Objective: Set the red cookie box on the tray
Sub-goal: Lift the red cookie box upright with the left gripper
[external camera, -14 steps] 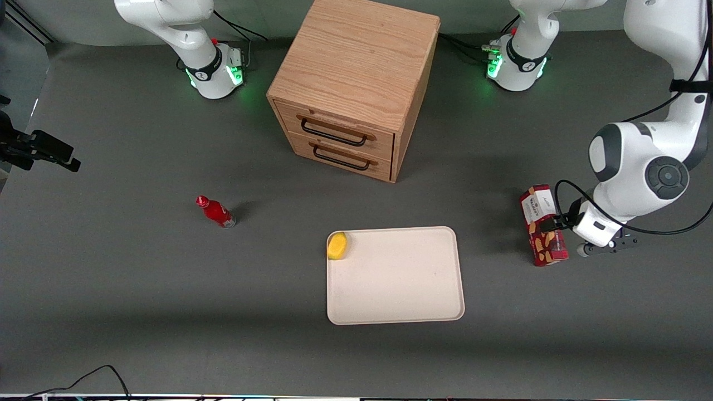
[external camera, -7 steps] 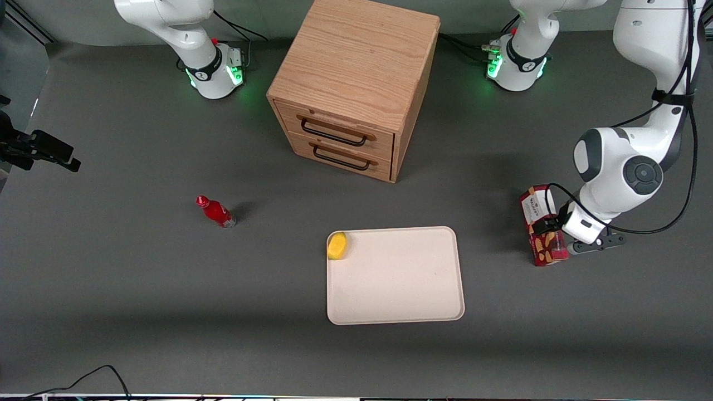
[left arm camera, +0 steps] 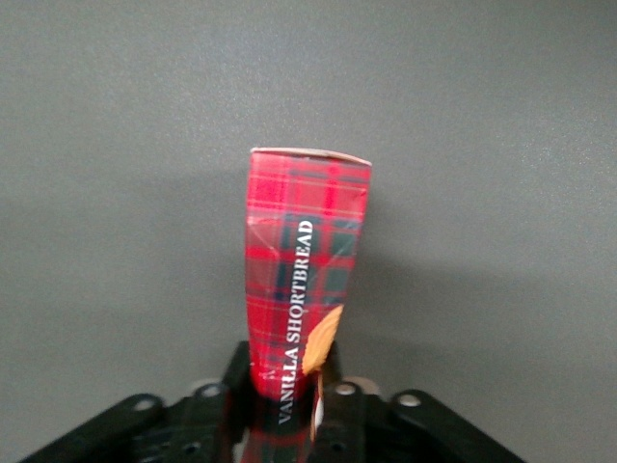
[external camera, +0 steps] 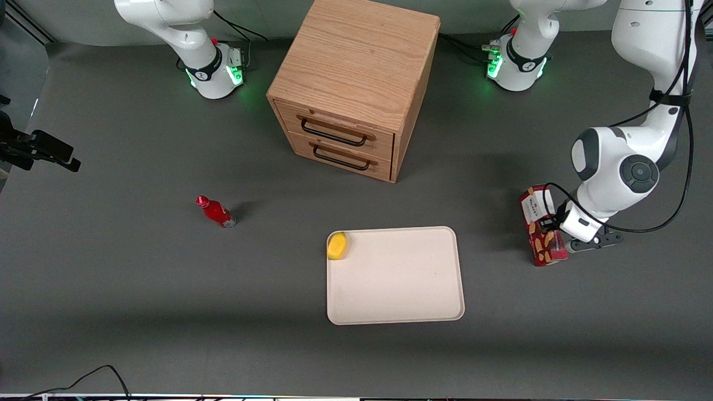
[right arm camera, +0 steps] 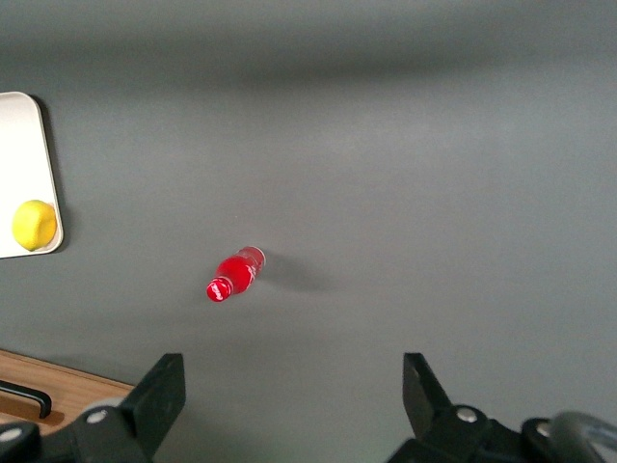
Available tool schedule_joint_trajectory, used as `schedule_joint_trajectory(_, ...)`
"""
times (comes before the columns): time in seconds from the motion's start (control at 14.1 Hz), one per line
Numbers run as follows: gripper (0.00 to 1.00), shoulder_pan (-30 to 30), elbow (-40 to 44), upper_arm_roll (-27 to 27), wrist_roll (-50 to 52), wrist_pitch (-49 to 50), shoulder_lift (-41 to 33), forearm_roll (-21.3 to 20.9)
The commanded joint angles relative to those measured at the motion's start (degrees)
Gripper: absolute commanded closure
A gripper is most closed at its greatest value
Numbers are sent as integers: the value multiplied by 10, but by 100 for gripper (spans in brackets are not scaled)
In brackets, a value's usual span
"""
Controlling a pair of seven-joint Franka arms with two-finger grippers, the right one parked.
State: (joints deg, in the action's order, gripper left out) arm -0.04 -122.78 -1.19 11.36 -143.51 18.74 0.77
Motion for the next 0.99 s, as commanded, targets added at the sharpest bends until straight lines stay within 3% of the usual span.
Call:
schedule_joint_trajectory(0.0,93,3,-10,-3,-8,-3,-12,7)
schedule_joint_trajectory(0.14,93,3,-4,-3,-7,35,-36,7)
schedule_joint_trajectory(0.35,92,2,54,-5,-7,194,-78,19)
schedule_joint_trajectory(0.71,92,2,261,-4,-7,506,-100,45)
schedule_joint_trajectory(0.92,90,2,368,-3,-4,618,-100,55)
